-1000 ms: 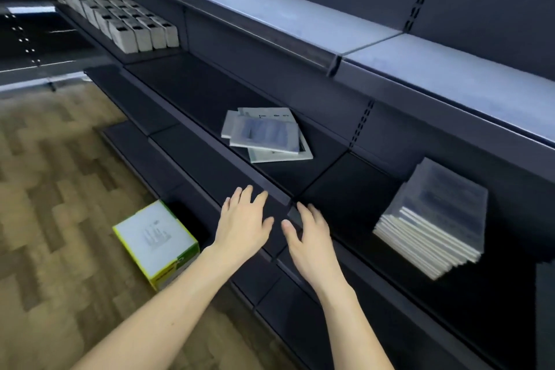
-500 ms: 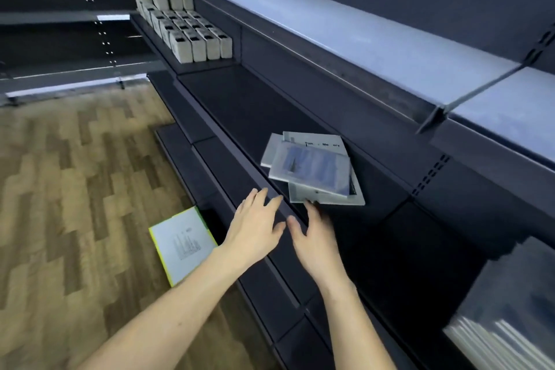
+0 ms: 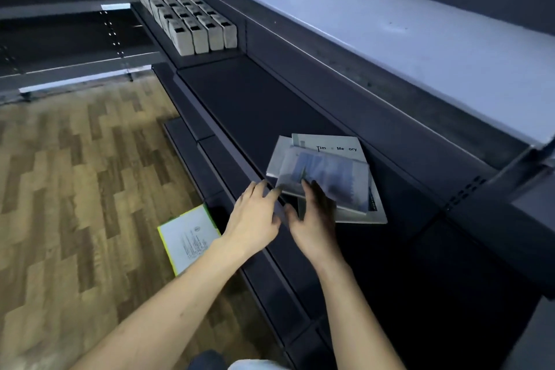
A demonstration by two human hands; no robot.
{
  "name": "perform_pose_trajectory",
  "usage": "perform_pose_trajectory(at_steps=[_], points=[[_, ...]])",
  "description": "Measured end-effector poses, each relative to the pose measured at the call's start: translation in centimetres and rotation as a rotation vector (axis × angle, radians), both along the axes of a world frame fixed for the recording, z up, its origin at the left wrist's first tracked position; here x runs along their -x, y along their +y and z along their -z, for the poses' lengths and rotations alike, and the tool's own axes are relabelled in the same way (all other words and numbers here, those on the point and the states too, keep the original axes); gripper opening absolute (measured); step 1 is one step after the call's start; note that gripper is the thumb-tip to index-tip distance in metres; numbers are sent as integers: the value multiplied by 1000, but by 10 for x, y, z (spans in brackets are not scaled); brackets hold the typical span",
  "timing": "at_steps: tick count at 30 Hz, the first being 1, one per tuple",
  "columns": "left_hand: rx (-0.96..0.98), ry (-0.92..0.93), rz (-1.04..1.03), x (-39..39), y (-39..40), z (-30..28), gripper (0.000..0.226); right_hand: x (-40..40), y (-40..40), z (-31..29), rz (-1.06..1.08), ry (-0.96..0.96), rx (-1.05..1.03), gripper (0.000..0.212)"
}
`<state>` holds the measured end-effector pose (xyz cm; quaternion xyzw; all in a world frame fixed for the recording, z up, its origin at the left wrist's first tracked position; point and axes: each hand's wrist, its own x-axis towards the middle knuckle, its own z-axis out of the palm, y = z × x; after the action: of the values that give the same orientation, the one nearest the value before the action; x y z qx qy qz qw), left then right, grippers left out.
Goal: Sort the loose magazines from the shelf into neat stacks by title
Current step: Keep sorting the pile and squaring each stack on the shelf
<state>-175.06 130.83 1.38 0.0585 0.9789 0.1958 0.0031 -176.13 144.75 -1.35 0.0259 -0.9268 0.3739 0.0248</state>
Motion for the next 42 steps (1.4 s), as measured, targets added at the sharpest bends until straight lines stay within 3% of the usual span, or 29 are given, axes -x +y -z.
perform_pose_trajectory(at_steps=[5, 12, 17, 24, 28, 33, 40, 42], points=[[-16, -16, 55, 33, -21, 3, 67, 24, -19, 7, 72, -29, -69, 72], [-41, -34, 201, 81, -42, 6, 63, 52, -47, 12, 307, -53, -286, 97], [-42, -70, 310, 110, -54, 6, 66, 61, -59, 18, 402, -48, -362, 83], [-83, -92, 462, 127, -55, 6, 65, 47, -58, 1, 404, -58, -202, 41], [-73, -76, 480, 140, -53, 4, 65, 24, -53, 1, 503, 72, -206, 16], [-51, -107, 530, 153, -44, 9, 68, -9, -37, -3, 726, 137, -14, 16], [-15, -147, 577, 142, -26, 20, 60, -43, -22, -6, 913, -41, 5, 36], [5, -141, 593, 135, -19, 19, 57, -47, -13, -7, 936, -80, 40, 31]])
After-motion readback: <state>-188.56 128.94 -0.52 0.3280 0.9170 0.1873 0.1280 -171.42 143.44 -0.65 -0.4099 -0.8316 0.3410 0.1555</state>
